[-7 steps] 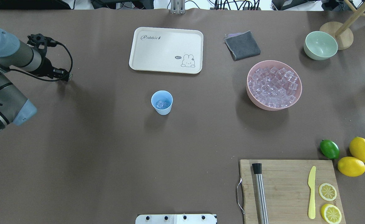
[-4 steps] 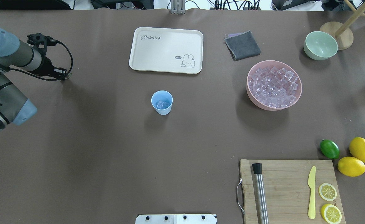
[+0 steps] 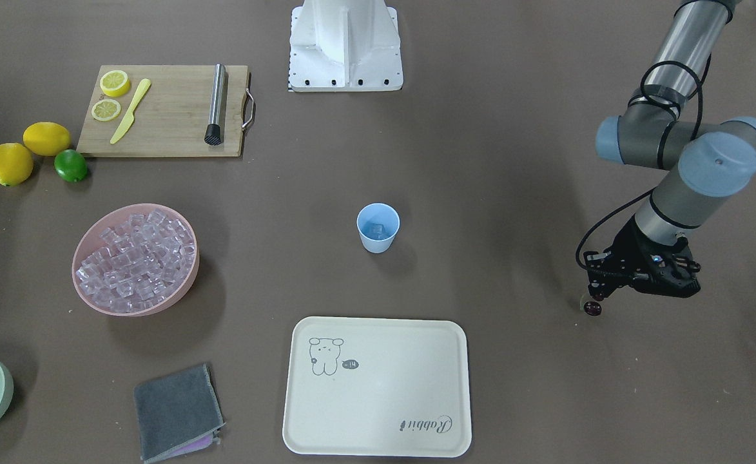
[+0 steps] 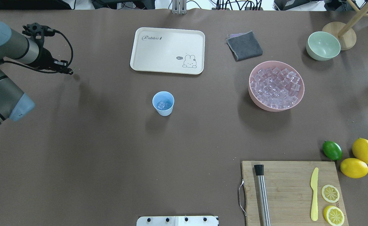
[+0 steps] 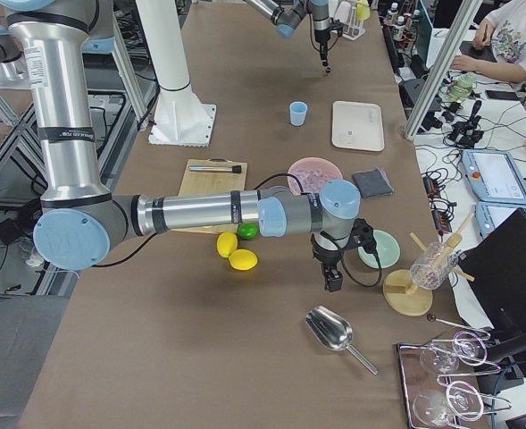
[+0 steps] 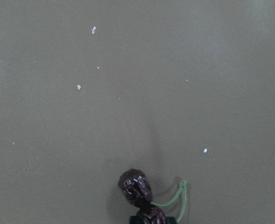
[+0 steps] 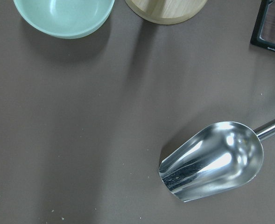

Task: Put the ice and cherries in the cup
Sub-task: 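Lift the cherry with the left gripper and move it over the blue cup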

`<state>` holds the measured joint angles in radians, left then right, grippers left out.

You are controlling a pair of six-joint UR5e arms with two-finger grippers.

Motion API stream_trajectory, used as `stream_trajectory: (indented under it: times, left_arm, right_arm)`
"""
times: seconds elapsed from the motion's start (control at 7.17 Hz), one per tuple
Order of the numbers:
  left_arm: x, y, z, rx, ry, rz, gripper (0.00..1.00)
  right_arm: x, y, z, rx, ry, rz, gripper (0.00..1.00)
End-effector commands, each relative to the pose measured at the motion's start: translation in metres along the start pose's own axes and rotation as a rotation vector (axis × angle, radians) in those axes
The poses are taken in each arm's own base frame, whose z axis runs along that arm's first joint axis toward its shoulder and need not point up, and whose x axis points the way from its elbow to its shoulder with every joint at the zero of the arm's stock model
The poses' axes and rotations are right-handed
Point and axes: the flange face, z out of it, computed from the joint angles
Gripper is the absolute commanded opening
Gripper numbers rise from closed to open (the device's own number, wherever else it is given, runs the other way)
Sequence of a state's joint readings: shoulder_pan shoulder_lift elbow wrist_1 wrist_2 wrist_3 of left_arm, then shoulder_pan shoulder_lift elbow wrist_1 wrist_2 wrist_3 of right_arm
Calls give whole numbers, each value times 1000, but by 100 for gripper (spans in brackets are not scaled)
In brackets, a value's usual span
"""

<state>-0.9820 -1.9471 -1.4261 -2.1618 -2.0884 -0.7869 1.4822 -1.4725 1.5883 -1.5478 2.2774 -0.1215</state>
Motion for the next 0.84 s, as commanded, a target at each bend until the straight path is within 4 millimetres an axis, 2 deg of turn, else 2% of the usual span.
stream_trajectory:
  times: [0.0, 0.14, 0.28, 0.42, 0.56, 0.7]
  left_arm:
    - [65, -17, -59, 37, 95, 7, 0]
    - [121, -13, -71, 38, 166, -61, 0]
    - [187, 4, -75, 16, 237, -98, 0]
    - [232, 19, -75, 32, 267, -125, 0]
    - [290, 63, -63, 58, 289, -103, 0]
    - [323, 82, -58, 69, 305, -105, 0]
  right_arm:
    - [1, 1, 0, 0, 0, 3, 99]
    - [0, 1, 0, 0, -2, 8, 99]
    - [0, 2, -1, 2, -3, 10, 99]
    - [-3, -2, -4, 8, -9, 8, 99]
    - [1, 0, -2, 3, -7, 15, 99]
    - [8, 1, -9, 16, -3, 26, 99]
